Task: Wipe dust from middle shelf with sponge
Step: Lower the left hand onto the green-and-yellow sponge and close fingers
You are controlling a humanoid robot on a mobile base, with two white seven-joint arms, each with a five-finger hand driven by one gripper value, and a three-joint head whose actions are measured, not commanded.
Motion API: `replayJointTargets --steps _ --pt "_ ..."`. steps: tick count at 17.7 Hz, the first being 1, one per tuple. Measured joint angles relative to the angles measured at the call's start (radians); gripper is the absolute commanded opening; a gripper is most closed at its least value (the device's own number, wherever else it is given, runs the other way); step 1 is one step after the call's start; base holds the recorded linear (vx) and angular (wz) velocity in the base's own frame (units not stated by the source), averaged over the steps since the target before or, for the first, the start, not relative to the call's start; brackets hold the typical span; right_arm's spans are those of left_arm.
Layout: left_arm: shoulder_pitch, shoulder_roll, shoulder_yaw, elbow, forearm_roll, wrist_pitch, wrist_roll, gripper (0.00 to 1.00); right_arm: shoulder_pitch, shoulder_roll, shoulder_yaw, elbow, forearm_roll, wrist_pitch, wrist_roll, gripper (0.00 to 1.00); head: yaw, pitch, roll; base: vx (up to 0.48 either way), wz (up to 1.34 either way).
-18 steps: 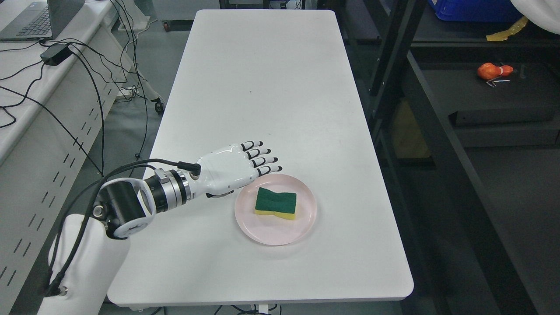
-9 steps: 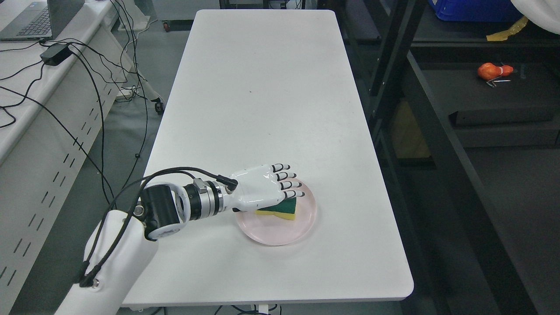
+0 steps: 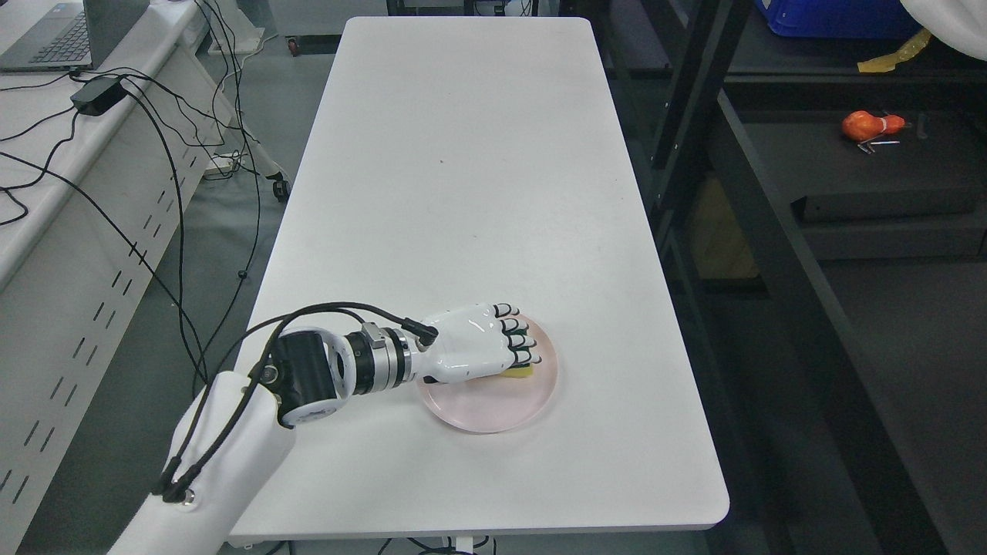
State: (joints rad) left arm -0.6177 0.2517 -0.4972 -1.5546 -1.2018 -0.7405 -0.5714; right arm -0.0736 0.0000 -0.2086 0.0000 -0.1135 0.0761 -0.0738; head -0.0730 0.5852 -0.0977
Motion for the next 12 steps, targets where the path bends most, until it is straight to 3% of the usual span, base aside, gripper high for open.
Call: replayJointTargets --steps 7,12 --pt "0.003 0.0 0.012 0.011 -0.026 0.021 -0.002 0.8 0.0 0.0 0.0 0.0 0.0 0.0 0.0 1.0 0.0 0.0 0.0 0.0 0.0" --pt "0.006 -0.002 0.022 0.015 -0.035 0.099 -0.002 0.7 0.0 0.0 0.0 0.0 0.0 0.0 0.0 1.0 0.0 0.0 0.0 0.0 0.0"
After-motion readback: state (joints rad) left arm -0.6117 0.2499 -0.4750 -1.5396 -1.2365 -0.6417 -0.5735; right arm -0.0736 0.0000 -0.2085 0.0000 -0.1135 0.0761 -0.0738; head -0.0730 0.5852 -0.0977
